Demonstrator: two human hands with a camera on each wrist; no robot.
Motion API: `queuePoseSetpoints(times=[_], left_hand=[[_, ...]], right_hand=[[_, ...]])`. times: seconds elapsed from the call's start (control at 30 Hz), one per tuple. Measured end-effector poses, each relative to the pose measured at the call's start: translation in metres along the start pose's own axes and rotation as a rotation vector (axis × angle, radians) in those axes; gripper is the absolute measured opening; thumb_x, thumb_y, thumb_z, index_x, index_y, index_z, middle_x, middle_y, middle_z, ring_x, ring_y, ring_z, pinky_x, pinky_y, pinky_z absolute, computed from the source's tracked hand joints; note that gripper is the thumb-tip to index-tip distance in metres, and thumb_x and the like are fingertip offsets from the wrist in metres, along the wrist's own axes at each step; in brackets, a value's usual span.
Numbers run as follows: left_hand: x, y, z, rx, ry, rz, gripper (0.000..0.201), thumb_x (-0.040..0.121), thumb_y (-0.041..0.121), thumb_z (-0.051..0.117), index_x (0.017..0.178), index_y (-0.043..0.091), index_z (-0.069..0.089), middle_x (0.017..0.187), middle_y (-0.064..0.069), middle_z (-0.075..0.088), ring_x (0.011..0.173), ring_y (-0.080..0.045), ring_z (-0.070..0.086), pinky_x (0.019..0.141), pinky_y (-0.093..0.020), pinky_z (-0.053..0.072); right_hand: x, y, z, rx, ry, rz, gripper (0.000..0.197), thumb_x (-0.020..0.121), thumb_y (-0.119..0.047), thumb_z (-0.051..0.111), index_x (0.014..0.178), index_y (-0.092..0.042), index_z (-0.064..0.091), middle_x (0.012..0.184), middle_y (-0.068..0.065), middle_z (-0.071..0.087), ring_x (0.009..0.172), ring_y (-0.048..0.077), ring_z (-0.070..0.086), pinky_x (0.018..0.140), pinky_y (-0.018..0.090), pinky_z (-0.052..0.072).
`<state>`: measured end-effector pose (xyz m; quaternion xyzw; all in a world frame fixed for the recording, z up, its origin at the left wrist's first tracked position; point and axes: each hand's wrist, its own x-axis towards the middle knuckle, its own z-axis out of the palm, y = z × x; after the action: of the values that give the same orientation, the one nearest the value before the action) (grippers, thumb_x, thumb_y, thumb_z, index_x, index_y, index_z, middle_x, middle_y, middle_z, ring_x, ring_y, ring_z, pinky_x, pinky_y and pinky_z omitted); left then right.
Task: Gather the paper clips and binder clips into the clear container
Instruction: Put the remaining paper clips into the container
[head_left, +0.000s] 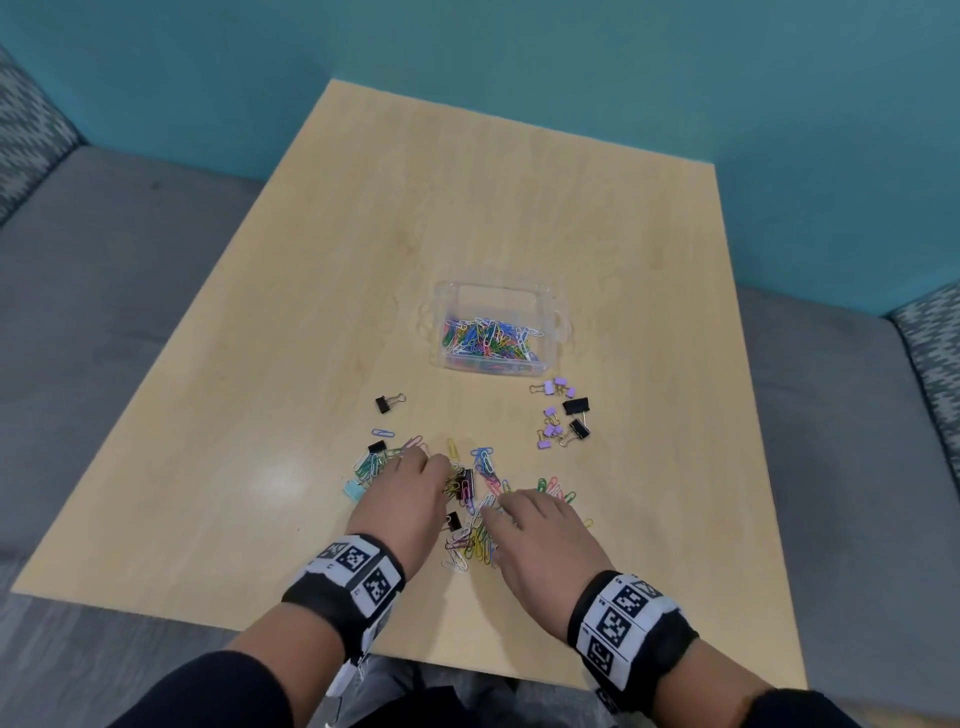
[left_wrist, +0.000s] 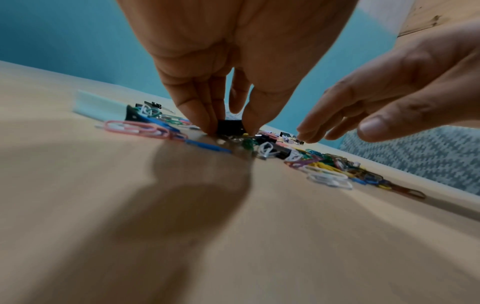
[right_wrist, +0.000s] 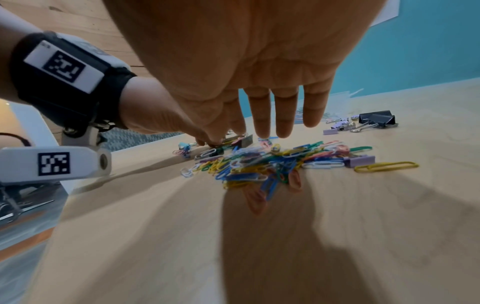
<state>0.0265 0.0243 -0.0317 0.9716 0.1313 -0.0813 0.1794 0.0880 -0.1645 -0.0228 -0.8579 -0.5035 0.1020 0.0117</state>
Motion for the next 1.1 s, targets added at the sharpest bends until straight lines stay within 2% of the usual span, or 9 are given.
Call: queuePoseSetpoints(times=[0.13, 0.23, 0.33, 0.47, 0.57, 0.63, 0.77, 0.9, 1.1], left_hand=[[-0.002, -0.003, -0.007, -0.023, 0.003, 0.009, 0.019, 0.073, 0.010, 0.067, 0.086, 0.011, 0.053, 0.077, -0.010, 0.055, 0.064, -0.032, 0.053, 0.051, -0.035, 0.041], [-0.002, -0.004, -0.016, -0.037, 0.034, -0.017, 0.014, 0.074, 0.003, 0.058, 0.080, 0.012, 0.048, 0.064, -0.006, 0.048, 0.051, -0.028, 0.039, 0.045, -0.029, 0.030], [-0.002, -0.010, -0.021, -0.108, 0.014, -0.145, 0.014, 0.082, 0.006, 0.045, 0.093, 0.014, 0.049, 0.072, -0.003, 0.050, 0.064, -0.031, 0.048, 0.055, -0.034, 0.042], [-0.009, -0.025, -0.028, -0.538, 0.094, -0.352, 0.022, 0.081, 0.007, 0.048, 0.093, 0.025, 0.054, 0.068, 0.004, 0.066, 0.067, -0.023, 0.062, 0.062, -0.033, 0.050], [-0.006, -0.034, -0.035, -0.972, 0.087, -0.523, 0.024, 0.081, -0.005, 0.043, 0.087, 0.015, 0.057, 0.069, -0.013, 0.065, 0.055, -0.021, 0.063, 0.051, -0.030, 0.051], [-0.005, -0.041, -0.041, -1.072, 0.014, -0.590, 0.022, 0.083, -0.008, 0.041, 0.087, 0.006, 0.058, 0.068, -0.020, 0.063, 0.048, -0.020, 0.060, 0.047, -0.026, 0.048], [-0.008, -0.053, -0.049, -1.080, -0.169, -0.615, 0.027, 0.084, -0.005, 0.040, 0.080, 0.007, 0.064, 0.064, -0.023, 0.063, 0.053, -0.025, 0.057, 0.049, -0.024, 0.041], [-0.009, -0.045, -0.055, -0.904, -0.216, -0.529, 0.029, 0.082, -0.003, 0.040, 0.079, 0.011, 0.066, 0.064, -0.022, 0.065, 0.047, -0.020, 0.055, 0.045, -0.021, 0.040], [-0.002, -0.023, -0.065, -0.363, -0.239, -0.254, 0.028, 0.080, 0.004, 0.043, 0.082, 0.021, 0.065, 0.068, 0.003, 0.063, 0.071, -0.019, 0.060, 0.063, -0.027, 0.045]], right_hand=[[0.019, 0.004, -0.008, 0.028, 0.011, 0.063, 0.027, 0.082, -0.023, 0.056, 0.108, -0.017, 0.056, 0.097, 0.001, 0.060, 0.087, 0.027, 0.055, 0.073, 0.039, 0.049], [0.037, 0.005, -0.011, 0.039, 0.017, 0.095, 0.026, 0.080, -0.022, 0.064, 0.105, -0.017, 0.059, 0.092, 0.002, 0.060, 0.081, 0.028, 0.054, 0.067, 0.039, 0.048], [0.050, 0.003, -0.016, 0.052, 0.018, 0.094, 0.024, 0.079, -0.020, 0.064, 0.102, -0.015, 0.060, 0.092, 0.005, 0.061, 0.082, 0.029, 0.054, 0.068, 0.040, 0.048], [0.058, 0.008, -0.009, 0.119, -0.009, 0.055, 0.041, 0.078, -0.010, 0.056, 0.119, -0.010, 0.053, 0.114, 0.009, 0.058, 0.105, 0.032, 0.053, 0.086, 0.044, 0.048], [0.055, 0.016, 0.005, 0.120, -0.098, -0.031, 0.064, 0.074, -0.002, 0.050, 0.137, -0.003, 0.040, 0.139, 0.014, 0.045, 0.131, 0.034, 0.039, 0.103, 0.046, 0.041], [0.051, 0.019, 0.008, 0.097, -0.149, -0.051, 0.068, 0.075, -0.002, 0.049, 0.142, -0.001, 0.034, 0.148, 0.016, 0.037, 0.137, 0.035, 0.033, 0.107, 0.047, 0.037], [0.036, 0.022, 0.006, 0.091, -0.197, -0.025, 0.069, 0.082, -0.009, 0.051, 0.146, -0.003, 0.026, 0.155, 0.015, 0.023, 0.143, 0.032, 0.022, 0.111, 0.046, 0.031], [0.024, 0.026, 0.010, 0.077, -0.175, 0.007, 0.070, 0.075, -0.007, 0.056, 0.142, -0.004, 0.036, 0.151, 0.016, 0.032, 0.139, 0.034, 0.033, 0.103, 0.047, 0.042], [0.024, 0.019, 0.002, 0.105, -0.218, 0.041, 0.066, 0.087, -0.009, 0.044, 0.148, -0.008, 0.019, 0.159, 0.010, 0.011, 0.146, 0.027, 0.010, 0.114, 0.042, 0.024]])
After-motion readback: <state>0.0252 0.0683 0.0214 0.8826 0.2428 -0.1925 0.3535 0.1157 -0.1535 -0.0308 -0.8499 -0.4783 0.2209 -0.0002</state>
